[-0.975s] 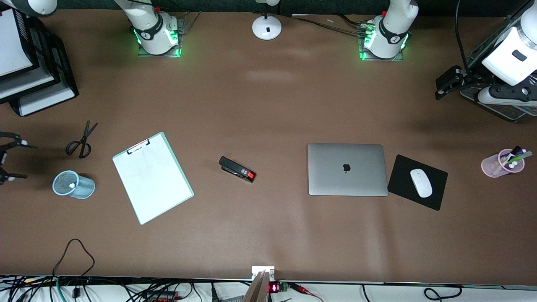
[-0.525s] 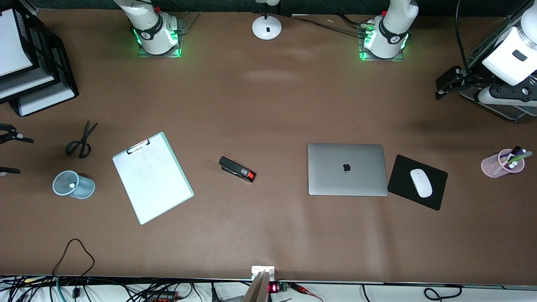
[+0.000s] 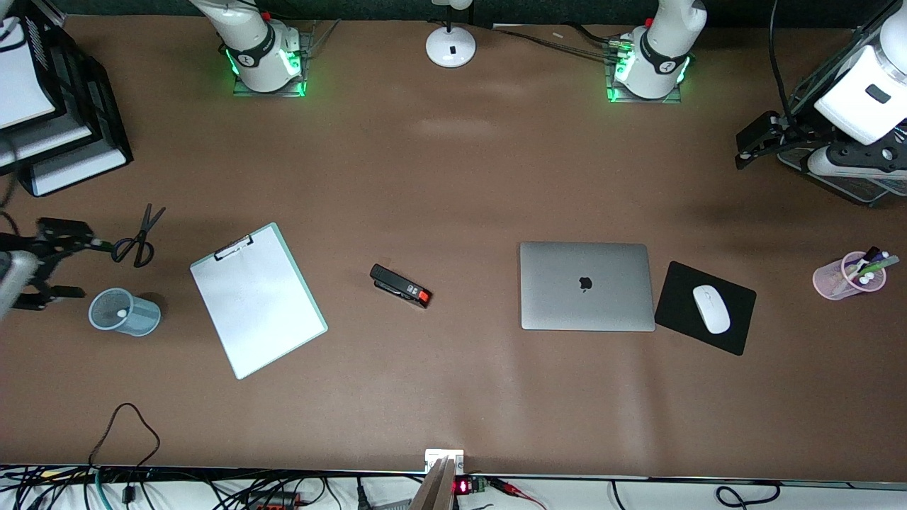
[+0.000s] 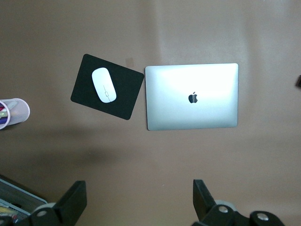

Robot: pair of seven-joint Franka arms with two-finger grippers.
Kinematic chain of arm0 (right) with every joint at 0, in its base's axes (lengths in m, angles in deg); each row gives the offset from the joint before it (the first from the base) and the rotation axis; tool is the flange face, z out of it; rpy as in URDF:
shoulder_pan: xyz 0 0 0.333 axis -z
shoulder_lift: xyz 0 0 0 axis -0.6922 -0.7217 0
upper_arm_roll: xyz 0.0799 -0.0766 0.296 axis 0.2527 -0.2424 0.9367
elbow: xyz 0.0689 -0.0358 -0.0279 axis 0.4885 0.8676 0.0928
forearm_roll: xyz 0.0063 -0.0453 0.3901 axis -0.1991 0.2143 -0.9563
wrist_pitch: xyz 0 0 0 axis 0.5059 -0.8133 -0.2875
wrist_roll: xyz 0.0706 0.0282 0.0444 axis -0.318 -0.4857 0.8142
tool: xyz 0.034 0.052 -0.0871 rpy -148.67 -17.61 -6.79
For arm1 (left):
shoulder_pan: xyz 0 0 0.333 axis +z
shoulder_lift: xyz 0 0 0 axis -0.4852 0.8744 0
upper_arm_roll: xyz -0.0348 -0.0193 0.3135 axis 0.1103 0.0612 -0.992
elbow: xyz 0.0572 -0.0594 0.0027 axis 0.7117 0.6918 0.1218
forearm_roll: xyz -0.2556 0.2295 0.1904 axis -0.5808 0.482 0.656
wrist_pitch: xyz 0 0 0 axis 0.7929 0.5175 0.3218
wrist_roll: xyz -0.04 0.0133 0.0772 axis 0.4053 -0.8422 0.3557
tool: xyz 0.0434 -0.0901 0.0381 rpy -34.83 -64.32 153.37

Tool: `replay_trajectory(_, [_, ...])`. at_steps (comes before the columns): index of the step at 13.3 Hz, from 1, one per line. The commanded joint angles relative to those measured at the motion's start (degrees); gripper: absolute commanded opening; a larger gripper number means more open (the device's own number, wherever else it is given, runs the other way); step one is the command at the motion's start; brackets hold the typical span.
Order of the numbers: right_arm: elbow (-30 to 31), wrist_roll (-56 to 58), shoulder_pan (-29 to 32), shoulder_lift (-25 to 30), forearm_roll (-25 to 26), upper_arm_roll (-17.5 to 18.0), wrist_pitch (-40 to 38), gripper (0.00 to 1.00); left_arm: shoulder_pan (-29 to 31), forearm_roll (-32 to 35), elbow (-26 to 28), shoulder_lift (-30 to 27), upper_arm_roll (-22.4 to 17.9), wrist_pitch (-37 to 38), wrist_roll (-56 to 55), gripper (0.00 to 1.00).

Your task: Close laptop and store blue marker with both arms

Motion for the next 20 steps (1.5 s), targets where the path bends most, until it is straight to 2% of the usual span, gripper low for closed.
replay_trajectory(1, [0.6, -9.2, -2.3, 3.0, 2.1, -0.2, 0.4, 1.0, 0.5, -1.1, 0.5, -0.8, 0.0, -0.1, 0.7, 1.0])
replay_trajectory(5, [10.9, -26.6, -7.0, 10.5, 9.6, -0.2, 5.1, 1.0, 0.5, -1.1, 0.5, -0.8, 0.0, -0.1, 0.7, 1.0])
replay_trajectory(9, [19.6, -47.3, -9.6, 16.8, 11.5, -0.2, 4.7, 1.0, 0.5, -1.1, 0.5, -0.8, 0.0, -0.1, 0.7, 1.0])
replay_trajectory(12, [23.3, -49.7, -9.4, 20.8, 16.7, -0.2, 4.8, 1.0, 0.5, -1.1, 0.4, -0.8, 0.0, 0.1, 0.7, 1.0])
replay_trajectory(16, [27.8, -49.7, -5.9, 26.8, 17.0, -0.9, 4.5, 1.0, 0.5, -1.1, 0.3, -0.7, 0.0, -0.1, 0.7, 1.0])
replay_trajectory(20, [30.2, -51.5, -5.0, 29.9, 17.3, -1.4, 4.6, 1.0, 0.5, -1.1, 0.2, -0.8, 0.0, -0.1, 0.7, 1.0])
